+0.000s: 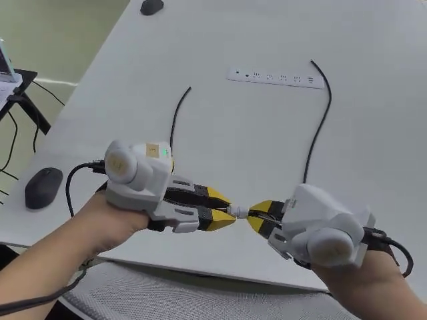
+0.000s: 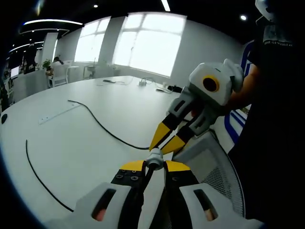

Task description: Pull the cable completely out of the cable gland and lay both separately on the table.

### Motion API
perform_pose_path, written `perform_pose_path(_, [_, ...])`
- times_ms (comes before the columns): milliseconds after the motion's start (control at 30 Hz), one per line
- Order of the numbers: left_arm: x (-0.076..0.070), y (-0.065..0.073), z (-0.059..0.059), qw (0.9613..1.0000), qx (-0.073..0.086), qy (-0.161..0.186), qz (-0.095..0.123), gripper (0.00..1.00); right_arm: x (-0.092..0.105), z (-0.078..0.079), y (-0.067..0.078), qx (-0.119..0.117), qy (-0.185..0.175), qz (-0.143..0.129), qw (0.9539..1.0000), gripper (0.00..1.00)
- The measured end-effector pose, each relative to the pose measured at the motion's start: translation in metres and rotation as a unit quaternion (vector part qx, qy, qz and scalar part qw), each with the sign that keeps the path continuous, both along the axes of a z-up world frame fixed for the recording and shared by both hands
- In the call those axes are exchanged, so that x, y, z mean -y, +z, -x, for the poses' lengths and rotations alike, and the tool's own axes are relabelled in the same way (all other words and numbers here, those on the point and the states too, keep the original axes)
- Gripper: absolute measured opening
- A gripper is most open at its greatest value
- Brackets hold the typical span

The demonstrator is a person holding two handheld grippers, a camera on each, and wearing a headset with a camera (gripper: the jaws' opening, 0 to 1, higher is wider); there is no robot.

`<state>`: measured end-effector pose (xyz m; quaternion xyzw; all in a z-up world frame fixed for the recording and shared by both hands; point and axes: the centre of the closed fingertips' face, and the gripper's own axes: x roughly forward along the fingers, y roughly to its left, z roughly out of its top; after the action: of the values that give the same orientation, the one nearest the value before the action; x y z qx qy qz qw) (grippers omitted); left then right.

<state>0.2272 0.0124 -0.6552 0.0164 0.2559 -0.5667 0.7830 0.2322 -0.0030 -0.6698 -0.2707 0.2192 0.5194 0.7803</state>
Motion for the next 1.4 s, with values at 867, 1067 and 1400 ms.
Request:
perform_pose_path(867, [-0.002,0.013,-0.01,0.9993,-0.003,0.028,0.025,0.15,0.048,-0.03,-0.02,-0.112,-0.166,-0.084,0.9762,0.0])
perform_pose_path(1067, [-0.004,0.016,-0.013,0.9986,0.0,0.041,0.033,0.15,0.068,-0.037,-0.032,-0.15,-0.232,-0.101,0.9558,0.0])
perform_pose_path(1400, [-0.001,0.015,-0.008,0.9987,0.0,0.038,0.034,0.15,0.071,-0.029,-0.042,-0.194,-0.279,-0.135,0.9306,0.01])
